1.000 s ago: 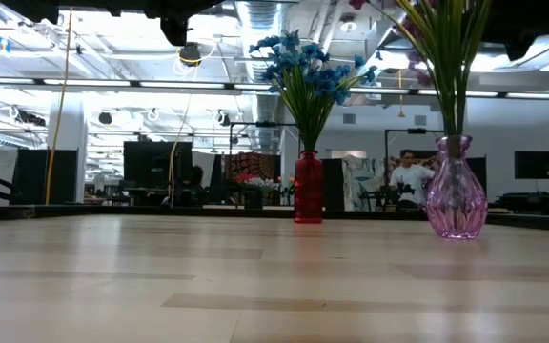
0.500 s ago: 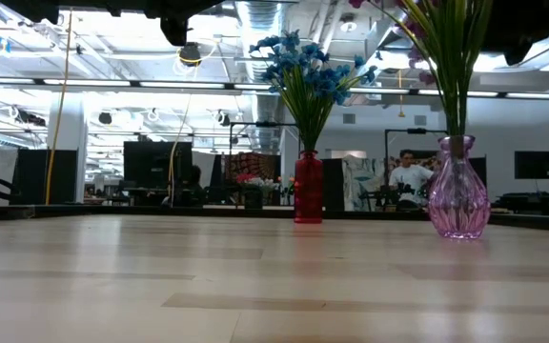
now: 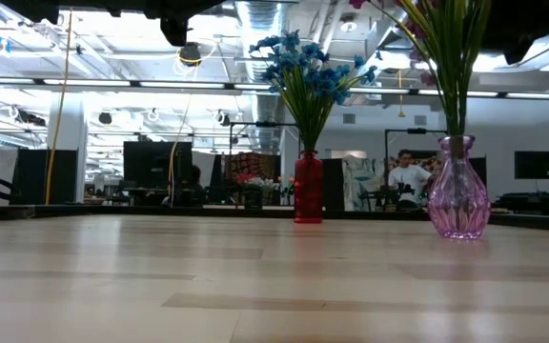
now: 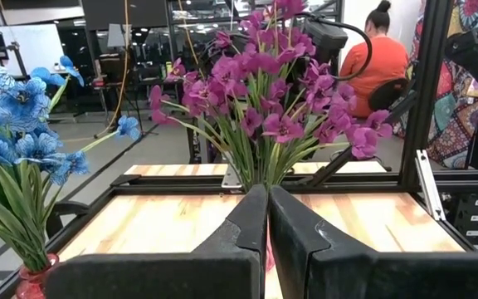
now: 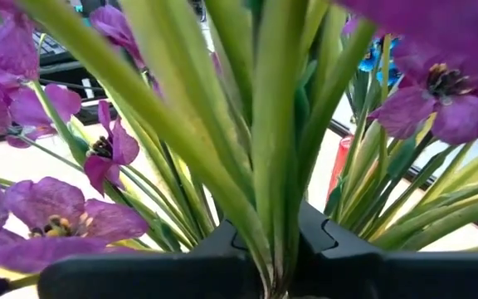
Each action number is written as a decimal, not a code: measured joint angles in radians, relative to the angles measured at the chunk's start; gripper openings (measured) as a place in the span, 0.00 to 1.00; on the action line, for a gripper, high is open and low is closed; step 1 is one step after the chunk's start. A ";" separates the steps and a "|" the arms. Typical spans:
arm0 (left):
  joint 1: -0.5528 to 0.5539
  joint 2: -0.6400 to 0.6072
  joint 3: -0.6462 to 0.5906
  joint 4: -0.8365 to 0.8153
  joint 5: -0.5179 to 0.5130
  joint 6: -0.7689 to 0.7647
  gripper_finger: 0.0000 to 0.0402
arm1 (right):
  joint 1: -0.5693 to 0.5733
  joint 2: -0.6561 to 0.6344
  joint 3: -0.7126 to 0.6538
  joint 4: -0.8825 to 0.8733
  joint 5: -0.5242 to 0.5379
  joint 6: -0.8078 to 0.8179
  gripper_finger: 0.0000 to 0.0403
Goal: Sort flowers into vase by color
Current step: Put the violet flowers into the violet vase
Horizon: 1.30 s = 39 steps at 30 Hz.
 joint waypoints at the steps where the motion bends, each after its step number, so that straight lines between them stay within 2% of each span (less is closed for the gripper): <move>1: 0.000 0.000 0.000 0.000 0.000 0.000 0.00 | 0.000 0.000 0.000 0.000 -0.008 0.000 0.13; 7: 0.000 0.000 0.000 0.000 0.000 0.000 0.00 | 0.000 0.000 0.000 -0.001 -0.067 0.000 0.18; 15: 0.000 0.000 0.000 0.000 0.000 0.000 0.00 | 0.000 0.000 0.000 -0.002 -0.075 0.000 0.42; 20: 0.000 0.000 0.000 0.000 0.000 0.000 0.00 | 0.002 -0.025 0.000 -0.034 -0.094 0.000 0.52; 30: 0.000 0.000 0.000 0.001 0.000 0.000 0.00 | 0.002 -0.092 0.000 -0.161 -0.260 0.000 0.54; 39: 0.000 0.000 0.000 0.001 0.000 0.000 0.00 | 0.002 -0.131 0.000 -0.234 -0.279 -0.001 0.54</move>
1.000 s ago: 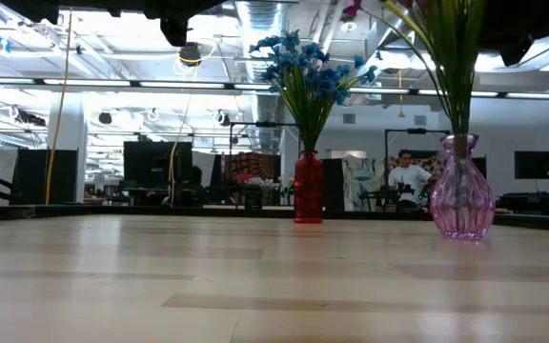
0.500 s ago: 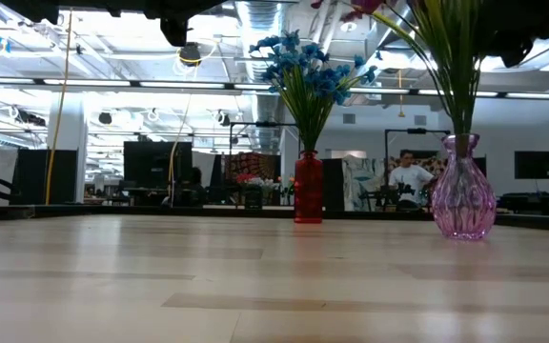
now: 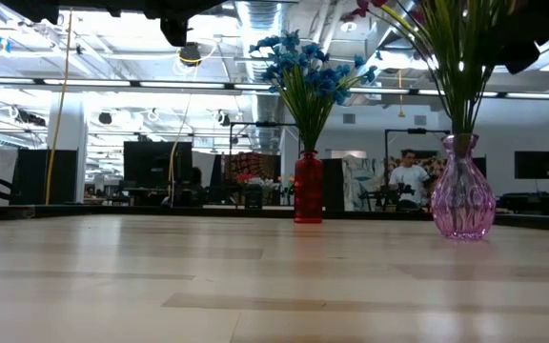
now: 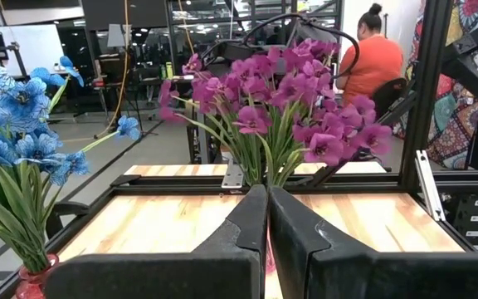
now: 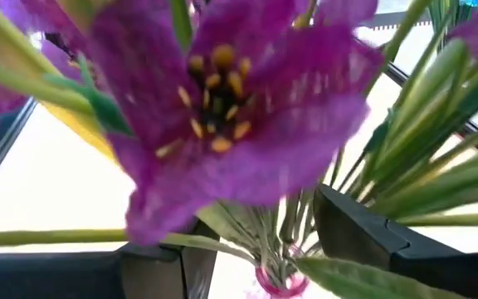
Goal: Sort flowers into vase by color
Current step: Put the violet flowers into the violet vase, then return to Home Position
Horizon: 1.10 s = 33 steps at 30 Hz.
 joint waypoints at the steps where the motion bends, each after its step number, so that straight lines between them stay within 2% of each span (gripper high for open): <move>1: 0.000 0.000 0.000 0.000 0.000 0.000 0.00 | 0.000 -0.006 0.000 -0.017 -0.001 0.000 0.54; 6: 0.000 0.000 0.000 0.000 0.000 0.000 0.00 | 0.000 -0.039 0.000 -0.118 -0.012 0.000 0.54; 13: 0.000 0.000 0.000 0.000 0.000 0.001 0.00 | 0.000 -0.086 0.000 -0.140 -0.109 0.001 0.54; 27: 0.000 -0.016 0.001 -0.001 0.000 0.020 0.00 | 0.000 -0.198 0.000 -0.270 -0.131 0.001 0.54; 33: 0.000 -0.056 0.001 -0.047 -0.032 0.086 0.00 | 0.000 -0.254 0.038 -0.362 -0.155 0.054 0.54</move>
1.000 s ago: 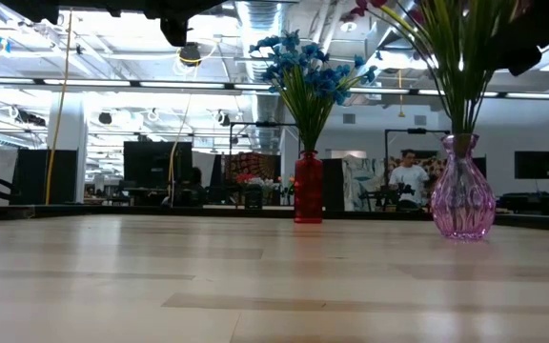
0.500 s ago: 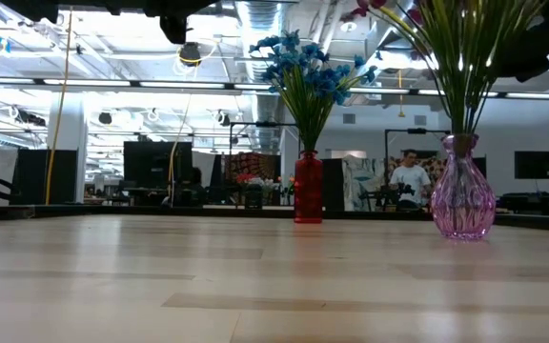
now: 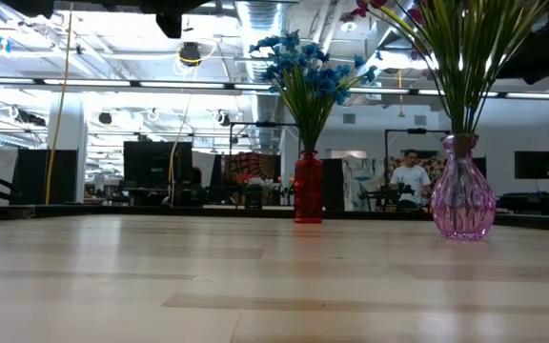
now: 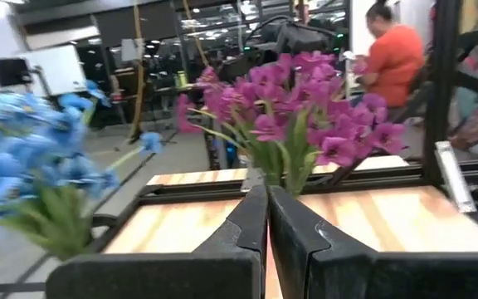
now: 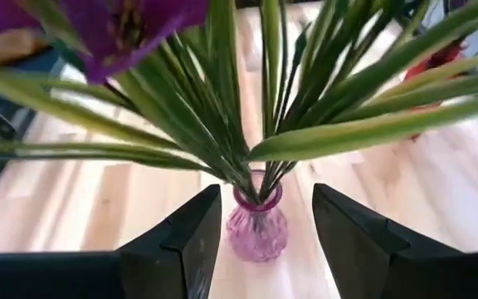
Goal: Sort flowers into vase by color
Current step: Return to Home Position
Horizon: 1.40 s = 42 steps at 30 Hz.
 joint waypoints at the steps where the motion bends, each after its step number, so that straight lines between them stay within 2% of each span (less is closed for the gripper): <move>1: 0.000 -0.013 0.000 -0.014 -0.015 0.012 0.00 | 0.000 -0.007 0.010 -0.016 -0.017 0.013 0.54; 6: 0.038 -0.076 -0.009 -0.068 -0.010 0.046 0.00 | -0.002 -0.046 0.021 -0.030 -0.029 0.009 0.48; 10: 0.146 -0.097 -0.069 -0.055 0.022 0.006 0.00 | -0.002 -0.067 0.021 -0.031 -0.028 0.005 0.39; 16: 0.338 -0.089 -0.143 0.061 0.272 -0.083 0.00 | -0.002 -0.079 0.000 0.006 -0.028 -0.013 0.22; 20: 0.411 -0.089 -0.145 0.051 0.328 -0.104 0.00 | -0.002 -0.079 -0.060 0.156 -0.029 -0.138 0.13; 23: 0.434 -0.089 -0.145 0.051 0.383 -0.065 0.00 | -0.002 -0.079 -0.107 0.299 -0.044 -0.224 0.09; 27: 0.443 -0.089 -0.181 0.088 0.426 -0.012 0.00 | -0.002 -0.079 -0.157 0.428 -0.126 -0.264 0.06; 36: 0.505 -0.121 -0.374 0.359 0.426 -0.058 0.00 | -0.035 -0.076 -0.189 0.517 -0.131 -0.325 0.09; 42: 0.554 -0.224 -0.447 0.359 0.431 -0.086 0.00 | -0.116 -0.077 -0.189 0.560 -0.217 -0.396 0.06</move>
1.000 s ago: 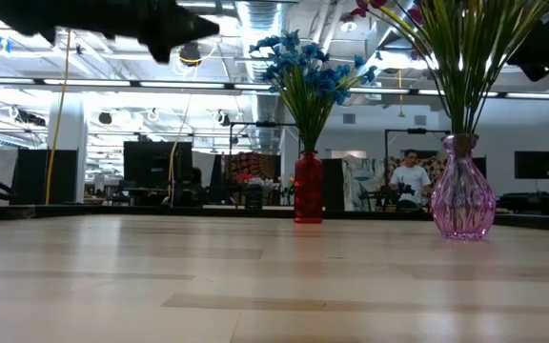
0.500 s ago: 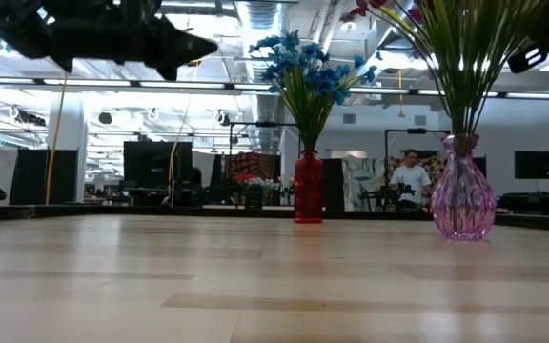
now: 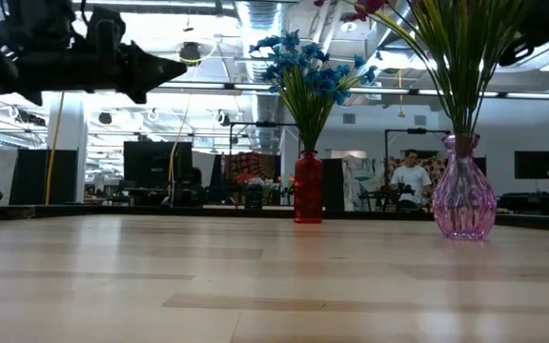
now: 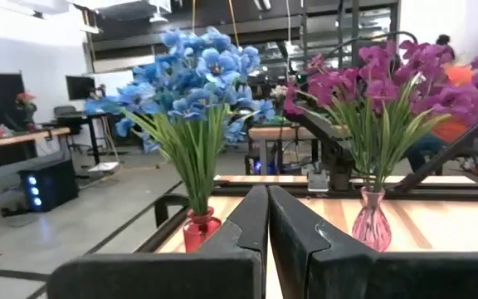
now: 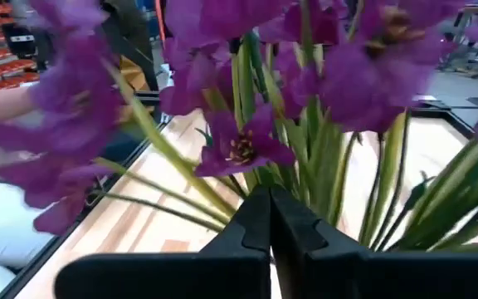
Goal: Sort flowers into vase by color
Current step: Return to Home Position
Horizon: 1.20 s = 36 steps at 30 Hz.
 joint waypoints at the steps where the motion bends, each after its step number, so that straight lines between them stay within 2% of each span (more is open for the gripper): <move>1: 0.005 -0.020 -0.012 0.001 0.000 0.000 0.00 | -0.016 0.000 0.000 0.000 -0.006 0.000 0.06; 7: 0.020 -0.160 -0.106 -0.009 0.000 -0.037 0.00 | -0.104 -0.001 0.000 -0.004 -0.098 -0.002 0.08; 11: 0.021 -0.251 -0.106 -0.128 -0.001 -0.044 0.00 | -0.143 -0.023 0.000 -0.027 -0.109 -0.022 0.07; 19: 0.020 -0.380 -0.106 -0.224 -0.008 -0.024 0.00 | -0.174 -0.184 0.002 -0.153 -0.116 -0.002 0.08; 24: 0.020 -0.431 -0.106 -0.283 -0.009 -0.013 0.00 | -0.174 -0.272 0.002 -0.189 -0.121 -0.040 0.07; 28: 0.020 -0.452 -0.106 -0.333 -0.010 -0.011 0.00 | -0.174 -0.322 -0.001 -0.254 -0.121 -0.011 0.07; 36: 0.020 -0.454 -0.106 -0.366 -0.010 -0.010 0.00 | -0.174 -0.337 -0.120 -0.131 -0.124 -0.016 0.07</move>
